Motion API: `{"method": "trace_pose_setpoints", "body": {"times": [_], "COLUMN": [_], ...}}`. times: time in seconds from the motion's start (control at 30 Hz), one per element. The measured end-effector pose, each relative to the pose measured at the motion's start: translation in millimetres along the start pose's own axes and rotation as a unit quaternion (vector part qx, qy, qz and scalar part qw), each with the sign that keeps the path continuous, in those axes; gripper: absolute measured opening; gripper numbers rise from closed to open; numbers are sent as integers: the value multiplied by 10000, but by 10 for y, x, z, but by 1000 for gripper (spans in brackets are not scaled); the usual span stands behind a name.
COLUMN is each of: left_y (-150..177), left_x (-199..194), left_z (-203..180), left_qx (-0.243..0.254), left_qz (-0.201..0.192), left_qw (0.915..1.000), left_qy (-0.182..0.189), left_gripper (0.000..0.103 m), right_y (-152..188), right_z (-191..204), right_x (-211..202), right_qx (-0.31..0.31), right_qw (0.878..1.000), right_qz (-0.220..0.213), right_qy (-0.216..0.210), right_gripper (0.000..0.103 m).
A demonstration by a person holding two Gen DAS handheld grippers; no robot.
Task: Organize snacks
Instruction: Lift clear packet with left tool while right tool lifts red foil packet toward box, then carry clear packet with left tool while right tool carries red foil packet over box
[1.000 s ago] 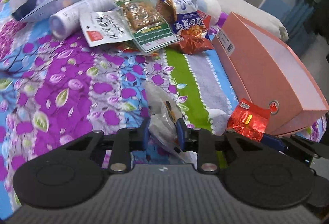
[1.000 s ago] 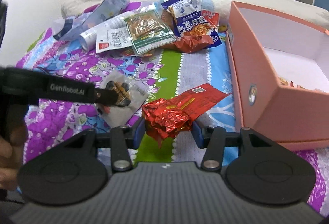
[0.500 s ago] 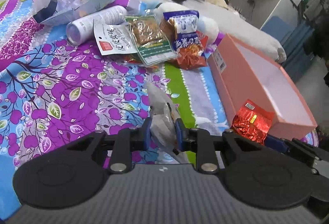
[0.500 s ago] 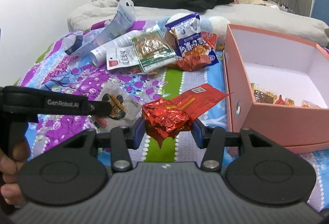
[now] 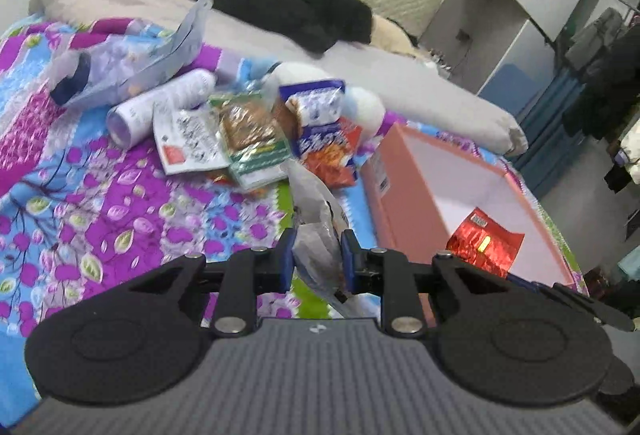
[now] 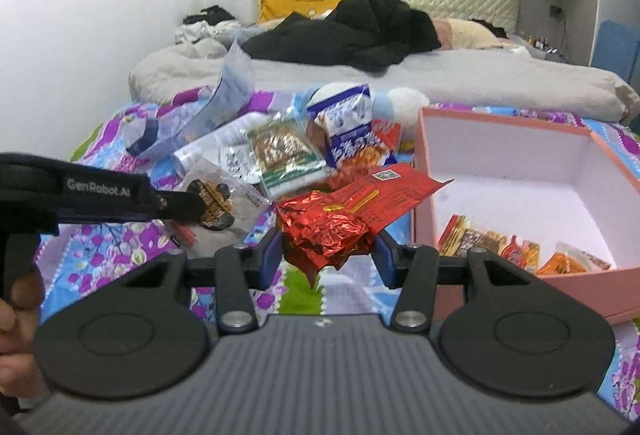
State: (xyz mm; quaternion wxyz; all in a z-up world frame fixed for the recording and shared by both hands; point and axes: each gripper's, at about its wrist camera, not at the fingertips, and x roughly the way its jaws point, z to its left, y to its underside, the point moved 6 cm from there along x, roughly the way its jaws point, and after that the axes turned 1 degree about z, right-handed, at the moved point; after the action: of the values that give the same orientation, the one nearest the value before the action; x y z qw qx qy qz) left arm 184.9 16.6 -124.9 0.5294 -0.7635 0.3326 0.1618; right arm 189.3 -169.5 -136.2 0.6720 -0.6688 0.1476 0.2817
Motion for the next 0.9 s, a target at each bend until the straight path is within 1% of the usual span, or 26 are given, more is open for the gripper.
{"method": "trace_pose_setpoints", "body": {"times": [0.13, 0.3, 0.53, 0.63, 0.7, 0.8, 0.9], "left_y": [-72, -105, -51, 8, 14, -23, -125], "left_x": [-35, -30, 125, 231, 264, 271, 269], "left_z": [-146, -380, -752, -842, -886, -981, -1098], "left_qx": [82, 197, 485, 484, 492, 541, 690], "left_qz": [-73, -97, 29, 163, 166, 134, 55], "left_qw": [9999, 9994, 9974, 9969, 9967, 9962, 9949], "left_qy": [115, 278, 539, 593, 616, 669, 740], "left_gripper": [27, 23, 20, 19, 19, 18, 18], "right_y": [-25, -25, -6, 45, 73, 85, 61], "right_z": [-76, -208, -496, -644, -724, -826, -915], "right_x": [-58, -128, -217, -227, -229, -248, -273], "right_qx": [35, 121, 328, 480, 526, 606, 663], "right_qw": [10000, 9997, 9983, 9971, 9966, 9956, 9945], "right_qz": [-60, -118, -217, -186, -165, -186, -263], "right_qy": [65, 185, 442, 553, 620, 694, 767], "right_gripper": [51, 51, 51, 51, 51, 51, 51]}}
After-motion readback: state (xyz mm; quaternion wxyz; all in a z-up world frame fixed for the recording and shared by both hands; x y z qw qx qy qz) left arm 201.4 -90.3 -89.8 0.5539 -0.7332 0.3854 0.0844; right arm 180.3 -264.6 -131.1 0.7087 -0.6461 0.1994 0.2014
